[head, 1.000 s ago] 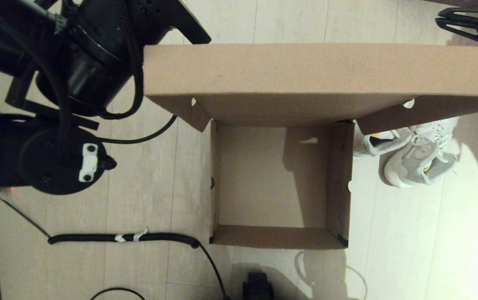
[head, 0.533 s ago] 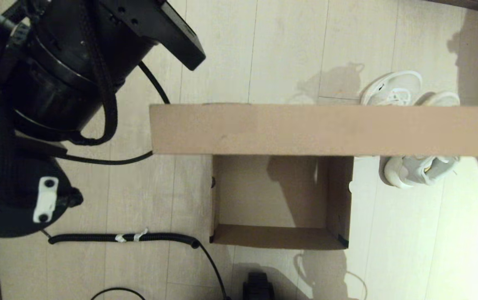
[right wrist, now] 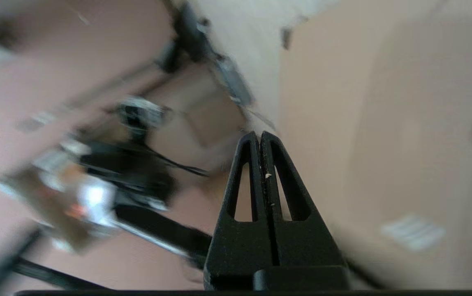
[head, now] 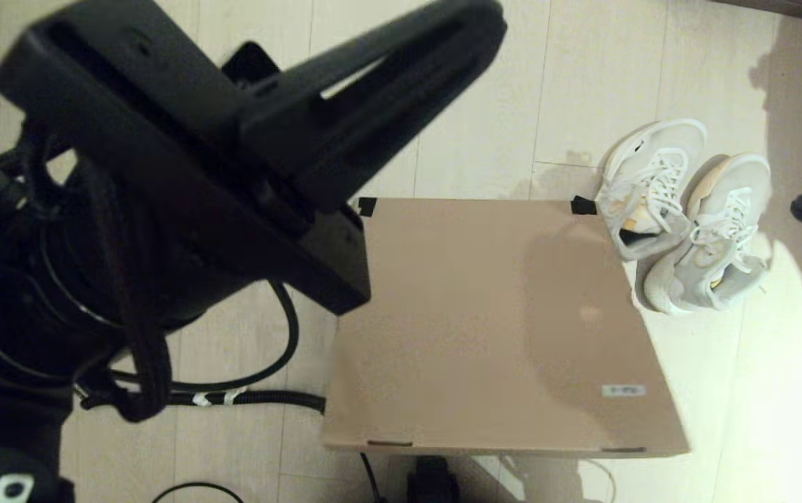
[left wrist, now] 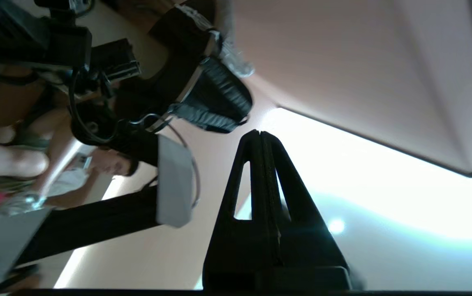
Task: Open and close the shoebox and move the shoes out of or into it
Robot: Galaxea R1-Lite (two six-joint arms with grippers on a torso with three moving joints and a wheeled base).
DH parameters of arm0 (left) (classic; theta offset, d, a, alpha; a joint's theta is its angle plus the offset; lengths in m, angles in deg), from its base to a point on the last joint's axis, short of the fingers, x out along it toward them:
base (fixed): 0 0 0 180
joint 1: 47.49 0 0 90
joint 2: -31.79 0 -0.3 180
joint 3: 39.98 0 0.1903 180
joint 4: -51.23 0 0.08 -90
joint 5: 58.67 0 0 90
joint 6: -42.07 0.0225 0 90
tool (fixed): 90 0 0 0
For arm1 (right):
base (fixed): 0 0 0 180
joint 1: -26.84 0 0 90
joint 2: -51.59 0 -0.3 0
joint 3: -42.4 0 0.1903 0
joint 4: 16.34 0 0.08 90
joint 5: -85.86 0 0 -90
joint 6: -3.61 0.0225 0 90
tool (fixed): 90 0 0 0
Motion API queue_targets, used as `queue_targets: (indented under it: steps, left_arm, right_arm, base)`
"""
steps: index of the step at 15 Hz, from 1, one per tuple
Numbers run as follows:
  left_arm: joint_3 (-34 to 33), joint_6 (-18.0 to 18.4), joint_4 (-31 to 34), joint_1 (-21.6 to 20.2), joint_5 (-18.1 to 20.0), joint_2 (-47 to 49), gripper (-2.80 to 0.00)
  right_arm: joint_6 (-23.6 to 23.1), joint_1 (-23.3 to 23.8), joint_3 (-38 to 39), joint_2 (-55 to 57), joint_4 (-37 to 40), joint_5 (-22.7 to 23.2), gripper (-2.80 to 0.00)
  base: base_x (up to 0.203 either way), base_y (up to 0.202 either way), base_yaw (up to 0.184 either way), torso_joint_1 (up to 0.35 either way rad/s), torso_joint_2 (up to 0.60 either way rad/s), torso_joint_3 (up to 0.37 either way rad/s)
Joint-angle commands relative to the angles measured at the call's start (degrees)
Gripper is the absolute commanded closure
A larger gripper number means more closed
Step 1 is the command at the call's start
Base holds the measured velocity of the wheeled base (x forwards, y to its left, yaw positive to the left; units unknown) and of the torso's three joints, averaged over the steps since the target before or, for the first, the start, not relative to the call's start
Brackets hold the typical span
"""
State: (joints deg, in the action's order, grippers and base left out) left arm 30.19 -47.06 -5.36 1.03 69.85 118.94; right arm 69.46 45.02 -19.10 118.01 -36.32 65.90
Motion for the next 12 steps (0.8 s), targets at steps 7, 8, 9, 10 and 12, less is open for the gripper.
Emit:
queue_targets:
  steps: [7,8,9,10,12]
  left_arm:
    - [-8.6,18.3,0.2,-0.2,0.4,-0.9,0.0]
    - [-10.2,24.0,0.5,-0.3,0.4,-0.9,0.0]
    - [-11.8,30.0,1.8,-0.4,0.3,-0.9,0.0]
    - [-13.3,37.7,4.4,-0.7,0.2,-0.8,0.0]
    - [-14.4,56.9,12.0,-2.6,-2.7,-0.9,0.0]
  right_arm:
    - [-47.0,-5.4,17.8,2.1,0.6,-33.0,0.0]
    - [-50.9,-8.3,18.1,2.2,1.7,-41.1,0.0]
    - [-54.8,-11.6,18.6,2.3,3.6,-48.6,0.0]
    - [-57.9,-15.2,19.0,2.4,5.6,-54.7,0.0]
    - [-60.5,-21.4,19.3,2.7,7.2,-61.3,0.0]
  base:
    - [0.0,0.0,0.0,0.0,0.0,0.0]
    - [0.0,0.0,0.0,0.0,0.0,0.0]
    - [0.0,0.0,0.0,0.0,0.0,0.0]
    - [0.0,0.0,0.0,0.0,0.0,0.0]
    - [0.0,0.0,0.0,0.0,0.0,0.0]
